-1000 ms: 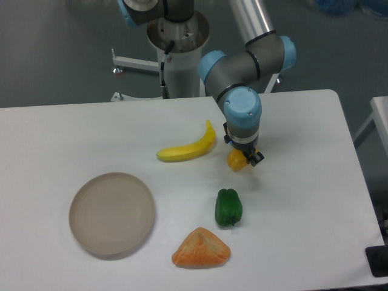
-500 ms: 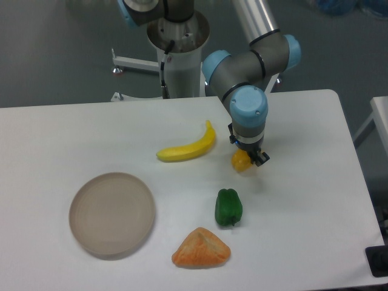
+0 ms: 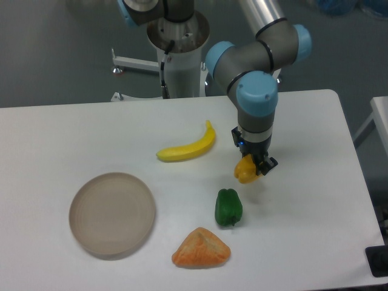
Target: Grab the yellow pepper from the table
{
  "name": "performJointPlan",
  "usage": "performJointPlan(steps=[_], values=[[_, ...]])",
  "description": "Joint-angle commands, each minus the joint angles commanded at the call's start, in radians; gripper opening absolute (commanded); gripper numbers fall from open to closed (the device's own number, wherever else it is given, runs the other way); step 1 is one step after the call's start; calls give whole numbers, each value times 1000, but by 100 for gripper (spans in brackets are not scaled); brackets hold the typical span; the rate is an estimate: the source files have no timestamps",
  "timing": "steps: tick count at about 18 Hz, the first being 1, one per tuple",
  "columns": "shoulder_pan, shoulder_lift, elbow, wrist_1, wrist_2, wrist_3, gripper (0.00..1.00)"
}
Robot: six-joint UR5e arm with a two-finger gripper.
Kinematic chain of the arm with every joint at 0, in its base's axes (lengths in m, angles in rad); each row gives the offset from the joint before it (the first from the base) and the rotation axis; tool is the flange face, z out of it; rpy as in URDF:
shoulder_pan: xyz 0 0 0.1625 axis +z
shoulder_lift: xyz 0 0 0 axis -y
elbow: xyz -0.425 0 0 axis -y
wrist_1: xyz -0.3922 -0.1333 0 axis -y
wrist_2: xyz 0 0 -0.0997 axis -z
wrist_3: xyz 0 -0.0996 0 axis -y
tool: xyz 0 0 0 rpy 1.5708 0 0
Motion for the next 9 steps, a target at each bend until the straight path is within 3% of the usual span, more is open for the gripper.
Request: performJointPlan(steps=[9], values=[[-18, -34, 40, 3, -2, 0, 52]])
